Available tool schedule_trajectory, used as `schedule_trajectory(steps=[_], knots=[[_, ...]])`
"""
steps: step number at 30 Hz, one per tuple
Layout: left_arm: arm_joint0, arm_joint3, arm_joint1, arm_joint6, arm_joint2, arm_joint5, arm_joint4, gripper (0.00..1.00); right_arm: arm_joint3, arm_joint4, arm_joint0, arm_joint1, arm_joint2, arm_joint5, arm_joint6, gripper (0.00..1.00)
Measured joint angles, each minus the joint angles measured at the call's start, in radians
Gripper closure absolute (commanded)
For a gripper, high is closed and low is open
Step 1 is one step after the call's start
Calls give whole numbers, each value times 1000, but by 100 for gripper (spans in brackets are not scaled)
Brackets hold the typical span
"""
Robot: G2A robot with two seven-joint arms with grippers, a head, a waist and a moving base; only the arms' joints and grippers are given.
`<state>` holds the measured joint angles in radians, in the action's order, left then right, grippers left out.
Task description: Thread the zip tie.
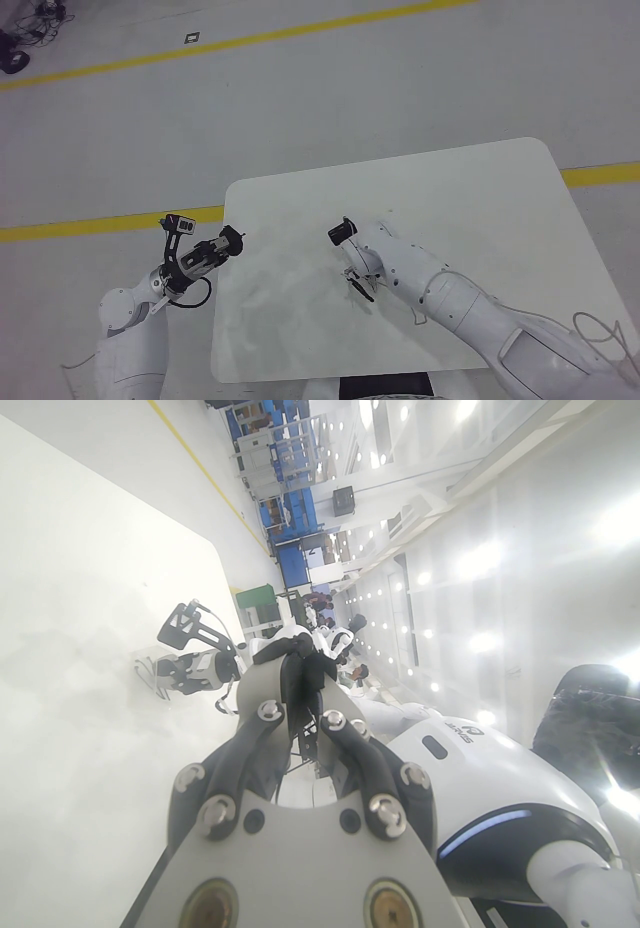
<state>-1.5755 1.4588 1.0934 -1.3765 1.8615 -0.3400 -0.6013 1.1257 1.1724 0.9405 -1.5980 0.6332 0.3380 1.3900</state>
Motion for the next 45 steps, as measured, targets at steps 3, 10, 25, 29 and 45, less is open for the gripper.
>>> schedule_trajectory(steps=[3, 10, 25, 29, 45], knots=[[0, 0, 0, 0, 0, 0, 0, 100, -5, 3, -3, -4, -1, -1, 0, 100], [0, 0, 0, 0, 0, 0, 0, 100, -15, 8, -7, -11, 0, -6, 0, 100], [0, 0, 0, 0, 0, 0, 0, 100, 85, -33, 14, 19, 83, -77, 0, 100], [0, 0, 0, 0, 0, 0, 0, 100, 128, -68, 31, 43, 121, -116, 0, 100], [0, 0, 0, 0, 0, 0, 0, 100, 315, -404, 153, 138, 350, -231, 0, 100]])
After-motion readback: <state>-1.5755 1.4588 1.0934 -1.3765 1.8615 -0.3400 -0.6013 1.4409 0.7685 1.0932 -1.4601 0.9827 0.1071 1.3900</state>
